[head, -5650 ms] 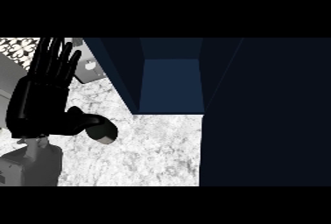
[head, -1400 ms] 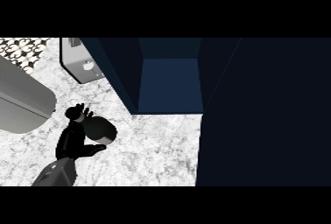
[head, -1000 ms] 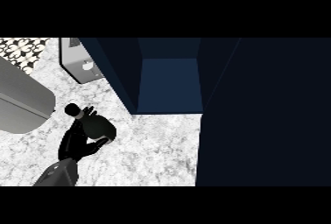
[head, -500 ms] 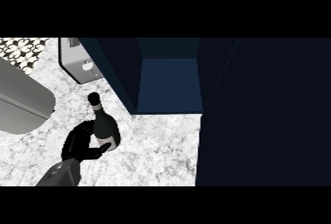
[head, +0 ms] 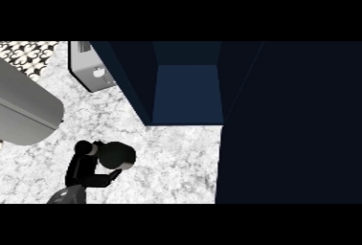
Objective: Pick up the wine, place it into the cabinet and close the cabinet
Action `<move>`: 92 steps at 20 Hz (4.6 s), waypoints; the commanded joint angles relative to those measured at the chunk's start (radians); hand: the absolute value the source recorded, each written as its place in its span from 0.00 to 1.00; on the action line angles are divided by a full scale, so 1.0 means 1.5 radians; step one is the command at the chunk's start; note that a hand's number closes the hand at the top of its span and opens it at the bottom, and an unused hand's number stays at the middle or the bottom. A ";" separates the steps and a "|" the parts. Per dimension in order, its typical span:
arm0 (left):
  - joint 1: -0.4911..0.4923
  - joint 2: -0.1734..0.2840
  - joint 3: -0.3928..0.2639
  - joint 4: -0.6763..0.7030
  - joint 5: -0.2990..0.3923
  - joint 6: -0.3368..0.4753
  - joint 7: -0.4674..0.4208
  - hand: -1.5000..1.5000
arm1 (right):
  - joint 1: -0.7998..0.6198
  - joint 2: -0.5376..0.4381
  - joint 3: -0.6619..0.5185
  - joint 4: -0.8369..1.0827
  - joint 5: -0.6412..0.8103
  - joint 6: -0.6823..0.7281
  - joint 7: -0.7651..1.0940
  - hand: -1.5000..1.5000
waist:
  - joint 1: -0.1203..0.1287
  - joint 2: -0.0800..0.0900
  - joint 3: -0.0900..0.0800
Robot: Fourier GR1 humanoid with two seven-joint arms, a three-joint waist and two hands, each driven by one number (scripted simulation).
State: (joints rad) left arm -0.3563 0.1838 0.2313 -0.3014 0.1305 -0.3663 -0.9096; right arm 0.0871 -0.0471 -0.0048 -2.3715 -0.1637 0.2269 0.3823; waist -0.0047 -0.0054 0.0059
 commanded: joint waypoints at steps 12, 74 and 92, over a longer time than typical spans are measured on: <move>0.199 -0.061 -0.068 -0.274 0.044 -0.091 -0.001 1.00 | 0.024 0.010 0.014 0.009 0.017 0.005 -0.019 0.00 | 0.007 0.001 -0.003; -0.112 -0.123 -0.466 -0.452 0.283 0.570 0.296 1.00 | -0.022 0.011 0.003 0.060 0.022 0.001 -0.027 0.00 | -0.003 0.004 -0.004; -0.237 -0.123 -0.427 -0.183 0.444 0.414 0.175 1.00 | -0.043 -0.007 -0.032 0.097 -0.017 0.018 -0.030 0.00 | -0.010 0.007 -0.004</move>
State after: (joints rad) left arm -0.6349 0.0000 -0.4018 -0.6620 0.7553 0.2727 -0.6463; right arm 0.0637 -0.0510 -0.0525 -2.2759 -0.2039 0.2554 0.3405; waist -0.0171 0.0033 -0.0006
